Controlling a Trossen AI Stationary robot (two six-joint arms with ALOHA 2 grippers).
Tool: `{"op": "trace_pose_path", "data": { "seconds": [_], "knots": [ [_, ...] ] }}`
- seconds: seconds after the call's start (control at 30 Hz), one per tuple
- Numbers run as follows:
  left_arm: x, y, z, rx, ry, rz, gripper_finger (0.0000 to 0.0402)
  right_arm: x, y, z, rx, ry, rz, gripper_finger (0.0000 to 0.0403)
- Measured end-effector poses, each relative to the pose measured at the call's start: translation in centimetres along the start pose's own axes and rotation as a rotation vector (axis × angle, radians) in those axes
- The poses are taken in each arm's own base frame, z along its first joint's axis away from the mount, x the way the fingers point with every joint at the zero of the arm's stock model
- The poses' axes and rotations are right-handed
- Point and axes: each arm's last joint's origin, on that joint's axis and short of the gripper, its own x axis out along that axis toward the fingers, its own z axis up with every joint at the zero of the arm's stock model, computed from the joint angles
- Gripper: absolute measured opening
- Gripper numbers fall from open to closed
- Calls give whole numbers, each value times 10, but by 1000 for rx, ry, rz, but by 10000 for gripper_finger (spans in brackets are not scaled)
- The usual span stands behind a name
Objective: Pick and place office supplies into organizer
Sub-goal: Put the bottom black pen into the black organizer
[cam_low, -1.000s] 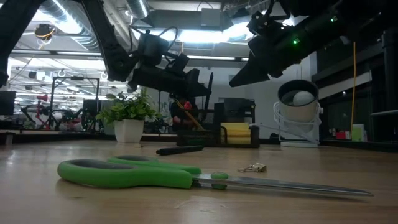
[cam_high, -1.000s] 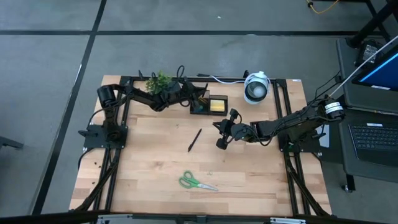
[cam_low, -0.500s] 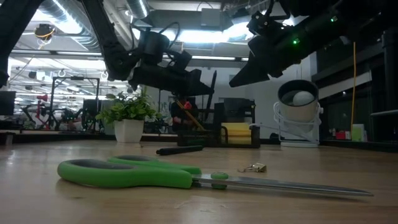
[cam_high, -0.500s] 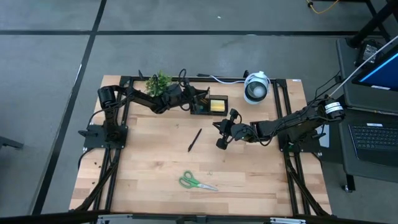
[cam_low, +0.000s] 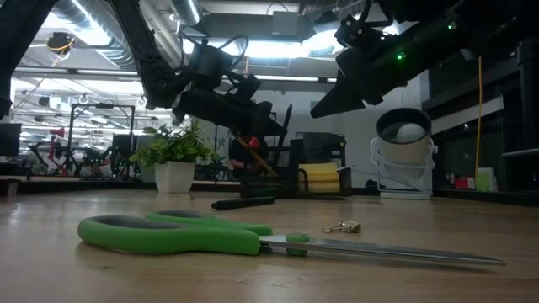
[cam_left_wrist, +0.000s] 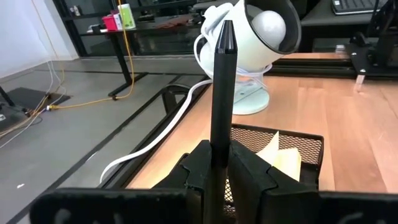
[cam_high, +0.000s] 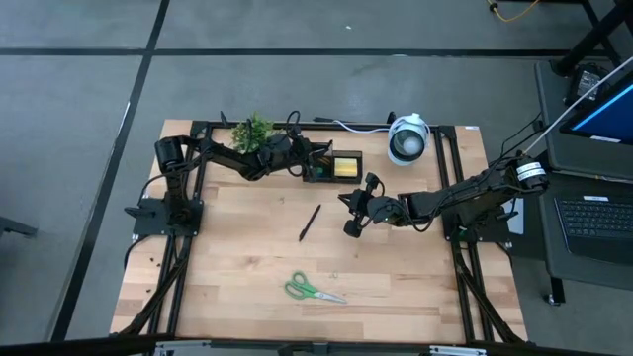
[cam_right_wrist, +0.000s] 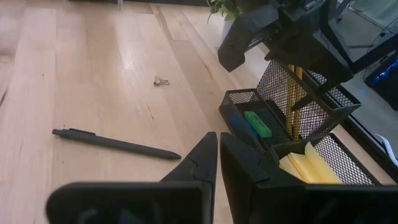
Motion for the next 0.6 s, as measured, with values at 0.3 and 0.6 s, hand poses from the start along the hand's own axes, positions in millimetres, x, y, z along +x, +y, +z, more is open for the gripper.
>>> {"op": "trace_pose_path", "data": {
  "seconds": [0.3,0.6],
  "knots": [
    [0,0,2,-66,-17,6,67,0,0,0,0,0,0,26],
    [0,0,4,-108,-36,-4,83,0,0,0,0,0,0,26]
  ]
}}
